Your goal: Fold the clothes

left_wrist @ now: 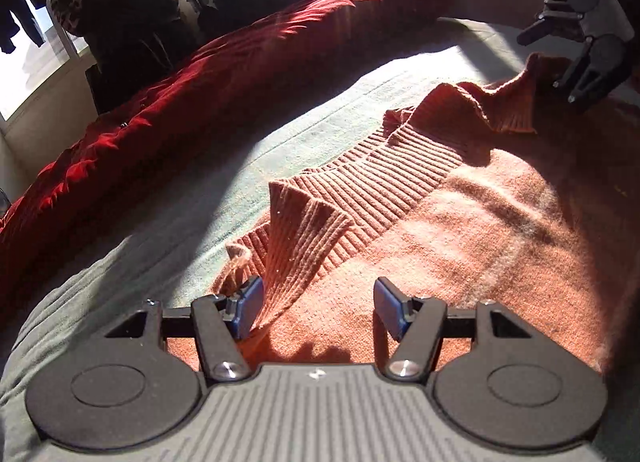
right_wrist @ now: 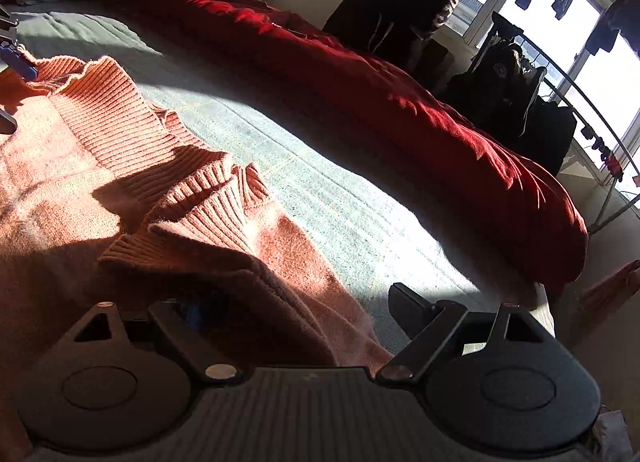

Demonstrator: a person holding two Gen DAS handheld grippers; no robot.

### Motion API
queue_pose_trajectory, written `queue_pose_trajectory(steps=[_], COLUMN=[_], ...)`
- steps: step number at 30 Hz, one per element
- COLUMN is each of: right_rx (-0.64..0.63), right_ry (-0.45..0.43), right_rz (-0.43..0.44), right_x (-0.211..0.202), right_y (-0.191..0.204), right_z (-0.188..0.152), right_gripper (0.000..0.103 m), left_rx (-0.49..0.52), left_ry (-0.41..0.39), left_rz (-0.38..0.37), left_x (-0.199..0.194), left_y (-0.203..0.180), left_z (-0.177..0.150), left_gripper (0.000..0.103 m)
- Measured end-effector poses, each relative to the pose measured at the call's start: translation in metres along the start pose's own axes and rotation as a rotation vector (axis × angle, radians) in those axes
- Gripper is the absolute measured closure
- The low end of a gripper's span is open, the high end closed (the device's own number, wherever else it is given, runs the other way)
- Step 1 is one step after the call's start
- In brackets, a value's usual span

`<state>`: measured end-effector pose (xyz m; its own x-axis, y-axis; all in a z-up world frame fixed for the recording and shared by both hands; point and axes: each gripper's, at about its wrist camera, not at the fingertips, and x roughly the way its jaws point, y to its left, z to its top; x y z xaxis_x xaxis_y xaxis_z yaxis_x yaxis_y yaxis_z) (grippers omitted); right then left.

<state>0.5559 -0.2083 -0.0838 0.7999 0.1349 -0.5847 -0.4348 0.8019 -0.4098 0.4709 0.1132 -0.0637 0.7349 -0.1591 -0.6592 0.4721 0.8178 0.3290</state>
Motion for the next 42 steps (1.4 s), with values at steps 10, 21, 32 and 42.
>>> queue_pose_trajectory(steps=[10,21,32,42], right_rx=[0.212,0.434,0.543,0.544], right_ry=[0.079,0.011,0.102,0.124], right_rz=[-0.049,0.178,0.304,0.267], right_x=[0.044,-0.044,-0.094,-0.112], right_y=[-0.045,-0.069,-0.043,-0.042], right_z=[-0.014,-0.032,-0.095,-0.106], right_gripper=[0.010,0.028,0.067,0.094], left_rx=[-0.133,0.011,-0.045,-0.071], left_ry=[0.017,-0.024,0.009,0.011], left_rz=[0.063,-0.014,-0.041,-0.024], left_x=[0.025,-0.041,-0.076,-0.089], left_y=[0.033,-0.020,-0.044,-0.043], left_z=[-0.017,-0.022,-0.046,-0.045], left_gripper=[0.034,0.035,0.035,0.035])
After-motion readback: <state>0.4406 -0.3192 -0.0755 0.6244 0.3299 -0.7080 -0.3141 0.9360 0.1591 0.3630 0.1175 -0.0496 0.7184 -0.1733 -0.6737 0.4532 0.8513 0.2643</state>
